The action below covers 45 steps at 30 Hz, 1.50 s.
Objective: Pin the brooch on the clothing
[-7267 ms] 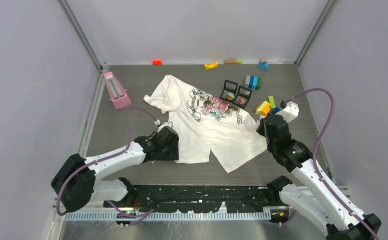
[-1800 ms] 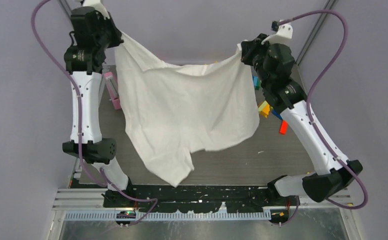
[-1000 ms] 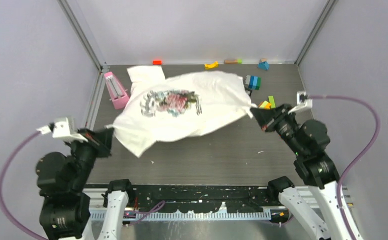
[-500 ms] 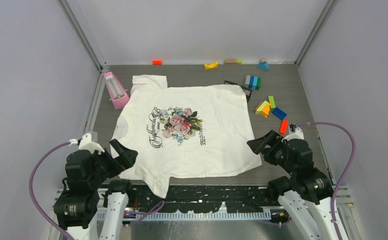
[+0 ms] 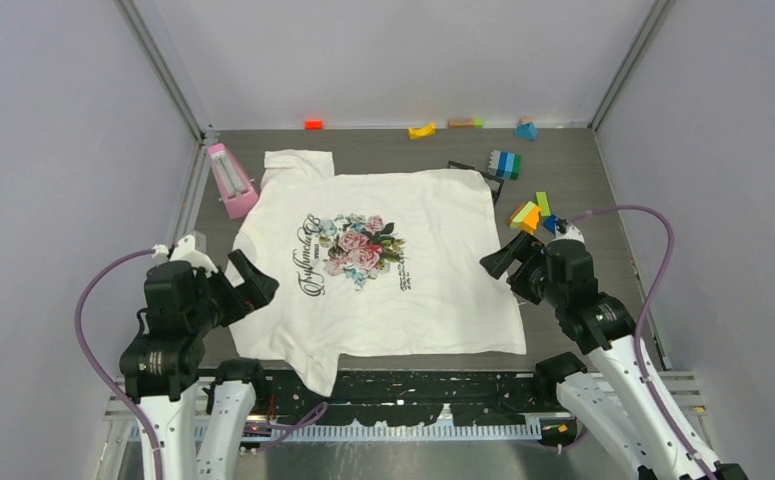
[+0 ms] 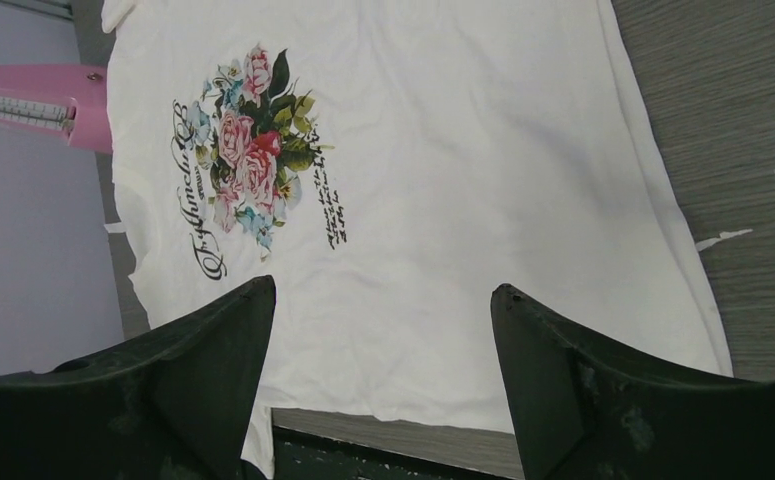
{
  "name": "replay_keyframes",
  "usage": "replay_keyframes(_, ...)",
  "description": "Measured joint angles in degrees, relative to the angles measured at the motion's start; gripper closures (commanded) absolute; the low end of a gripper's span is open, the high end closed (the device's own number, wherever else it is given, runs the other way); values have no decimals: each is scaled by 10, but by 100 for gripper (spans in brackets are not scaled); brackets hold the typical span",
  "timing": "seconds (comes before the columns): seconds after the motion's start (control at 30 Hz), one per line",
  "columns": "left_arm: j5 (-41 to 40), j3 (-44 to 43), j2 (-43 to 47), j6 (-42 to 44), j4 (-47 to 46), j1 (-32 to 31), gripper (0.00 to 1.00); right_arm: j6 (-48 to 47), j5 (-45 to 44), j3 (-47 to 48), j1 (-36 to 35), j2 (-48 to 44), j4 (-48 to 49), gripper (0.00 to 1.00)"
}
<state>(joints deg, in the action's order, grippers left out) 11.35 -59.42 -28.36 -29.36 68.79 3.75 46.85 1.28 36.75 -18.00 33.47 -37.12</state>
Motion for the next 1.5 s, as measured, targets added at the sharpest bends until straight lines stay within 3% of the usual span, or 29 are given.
replay_keyframes(0.6,31,65,-176,8,-195,0,0,-43,-9,24,0,348,203,19)
replay_keyframes(0.93,48,80,-324,-6,-319,0,0,-67,-88,135,0,538,238,28)
replay_keyframes(1.17,55,74,-393,-1,-349,0,0,-78,-108,164,0,610,241,30)
replay_keyframes(1.23,45,64,-399,14,-346,0,0,-80,-114,164,0,619,240,35)
replay_keyframes(1.4,19,47,-395,52,-344,0,0,-87,-128,187,0,648,232,58)
replay_keyframes(1.5,14,41,-395,70,-337,0,0,-85,-131,191,0,653,231,66)
